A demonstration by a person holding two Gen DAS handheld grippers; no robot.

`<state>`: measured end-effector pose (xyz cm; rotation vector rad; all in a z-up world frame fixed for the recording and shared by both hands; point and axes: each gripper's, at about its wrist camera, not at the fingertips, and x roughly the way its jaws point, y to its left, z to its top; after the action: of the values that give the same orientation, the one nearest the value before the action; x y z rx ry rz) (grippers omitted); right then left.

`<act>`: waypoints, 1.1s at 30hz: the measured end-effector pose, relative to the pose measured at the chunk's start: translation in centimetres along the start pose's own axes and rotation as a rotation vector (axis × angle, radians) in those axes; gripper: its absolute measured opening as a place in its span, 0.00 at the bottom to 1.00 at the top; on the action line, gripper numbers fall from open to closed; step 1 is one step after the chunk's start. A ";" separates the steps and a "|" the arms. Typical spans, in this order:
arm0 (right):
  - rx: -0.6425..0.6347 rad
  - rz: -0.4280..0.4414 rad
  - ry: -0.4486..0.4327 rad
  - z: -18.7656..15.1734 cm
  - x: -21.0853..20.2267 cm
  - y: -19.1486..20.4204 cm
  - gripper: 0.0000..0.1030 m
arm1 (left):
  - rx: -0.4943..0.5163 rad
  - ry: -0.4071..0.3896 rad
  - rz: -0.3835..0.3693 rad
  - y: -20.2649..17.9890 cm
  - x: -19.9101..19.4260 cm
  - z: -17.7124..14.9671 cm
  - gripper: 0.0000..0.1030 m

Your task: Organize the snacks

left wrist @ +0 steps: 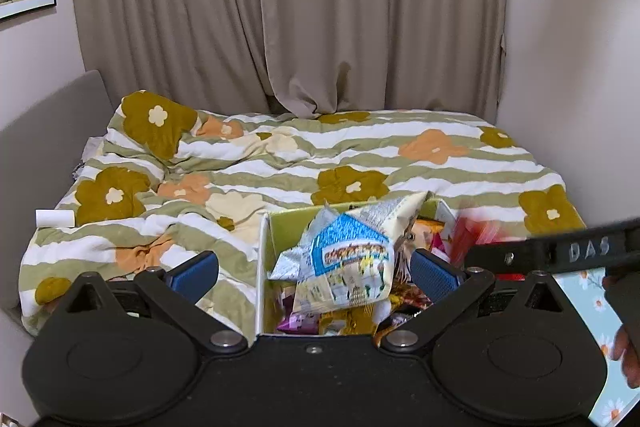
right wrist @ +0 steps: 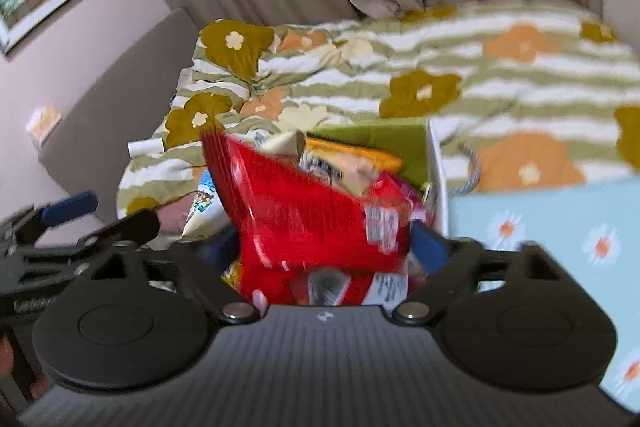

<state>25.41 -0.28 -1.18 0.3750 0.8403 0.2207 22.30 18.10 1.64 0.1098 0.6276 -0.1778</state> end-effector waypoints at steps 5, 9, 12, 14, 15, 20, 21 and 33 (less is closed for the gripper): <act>0.027 -0.032 -0.009 -0.6 -0.3 -0.4 1.00 | 0.002 0.016 -0.017 0.1 0.2 -0.8 1.00; 0.017 -0.046 -0.026 -1.0 -1.2 -0.2 1.00 | 0.008 0.023 -0.023 -0.3 0.0 -1.1 1.00; -0.006 -0.053 -0.050 -1.3 -2.4 0.0 1.00 | 0.012 0.011 -0.022 -0.9 -1.1 -1.2 1.00; -0.028 -0.052 -0.073 -1.4 -3.6 0.2 1.00 | 0.017 -0.002 -0.013 -1.6 -2.0 -1.2 1.00; -0.039 -0.052 -0.088 -1.5 -4.3 0.3 1.00 | 0.019 -0.011 -0.006 -2.0 -2.6 -1.2 1.00; -0.106 -0.064 -0.165 -1.9 -8.8 0.4 1.00 | -0.005 -0.039 0.015 -4.2 -5.8 -1.5 1.00; -0.121 -0.071 -0.178 -2.1 -9.8 0.3 1.00 | -0.012 -0.039 0.013 -4.6 -6.3 -1.6 1.00; -0.186 -0.265 -0.196 -7.0 -18.6 -3.0 1.00 | 0.001 -0.060 0.027 -10.9 -12.4 -4.1 1.00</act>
<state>8.18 -7.58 6.04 0.1067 0.6612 0.0141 7.90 9.70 5.19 0.1132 0.5664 -0.1543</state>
